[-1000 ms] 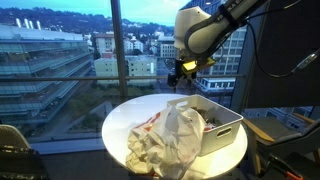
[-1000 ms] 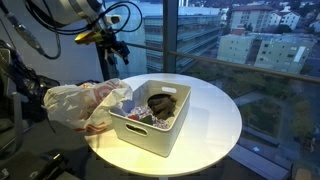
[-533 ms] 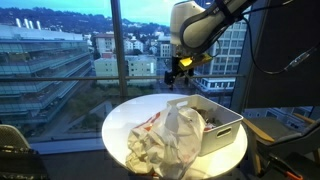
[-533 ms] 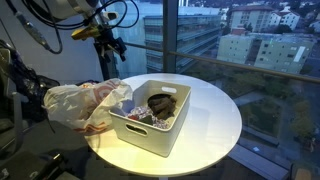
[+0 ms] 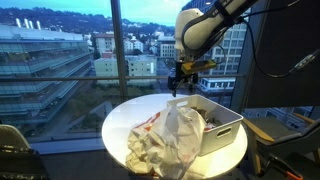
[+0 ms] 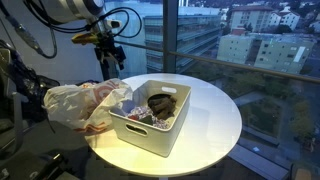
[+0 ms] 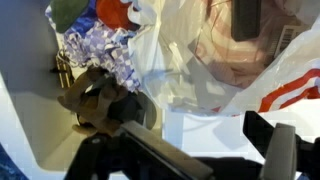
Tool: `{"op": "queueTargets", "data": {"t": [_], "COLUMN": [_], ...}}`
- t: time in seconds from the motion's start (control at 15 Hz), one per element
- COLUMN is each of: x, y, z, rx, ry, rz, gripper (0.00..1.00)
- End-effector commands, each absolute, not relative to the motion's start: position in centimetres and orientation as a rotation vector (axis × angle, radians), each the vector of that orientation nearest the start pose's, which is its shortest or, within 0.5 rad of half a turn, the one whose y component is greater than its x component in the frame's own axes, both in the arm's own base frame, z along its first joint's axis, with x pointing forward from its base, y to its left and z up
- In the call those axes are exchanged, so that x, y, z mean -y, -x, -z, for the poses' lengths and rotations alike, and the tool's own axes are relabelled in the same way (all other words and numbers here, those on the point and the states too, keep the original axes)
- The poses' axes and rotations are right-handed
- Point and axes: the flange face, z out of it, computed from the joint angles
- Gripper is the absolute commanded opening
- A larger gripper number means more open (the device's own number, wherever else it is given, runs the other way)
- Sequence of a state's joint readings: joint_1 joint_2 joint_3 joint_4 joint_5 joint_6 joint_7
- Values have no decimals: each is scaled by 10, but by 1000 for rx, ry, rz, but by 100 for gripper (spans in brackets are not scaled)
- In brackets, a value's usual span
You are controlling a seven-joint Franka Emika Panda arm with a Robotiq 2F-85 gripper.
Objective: Move the stuffed animal and white board eraser from the plastic bug to the white tub
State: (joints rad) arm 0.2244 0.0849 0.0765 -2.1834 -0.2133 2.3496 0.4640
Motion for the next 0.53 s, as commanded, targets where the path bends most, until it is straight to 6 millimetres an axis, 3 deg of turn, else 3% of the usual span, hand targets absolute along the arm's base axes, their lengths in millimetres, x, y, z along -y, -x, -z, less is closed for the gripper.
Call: {"op": "queueTargets", "data": {"t": [0.0,0.27,0.47], "x": [-133,-117,-135], "y": [-511,-491,-477], "z": [-335,-304,-303], "rx": [-94,-67,-11], "ry": [3187,3110,3013], "rz": [62,-107,-155], "gripper": [100,100,100]}}
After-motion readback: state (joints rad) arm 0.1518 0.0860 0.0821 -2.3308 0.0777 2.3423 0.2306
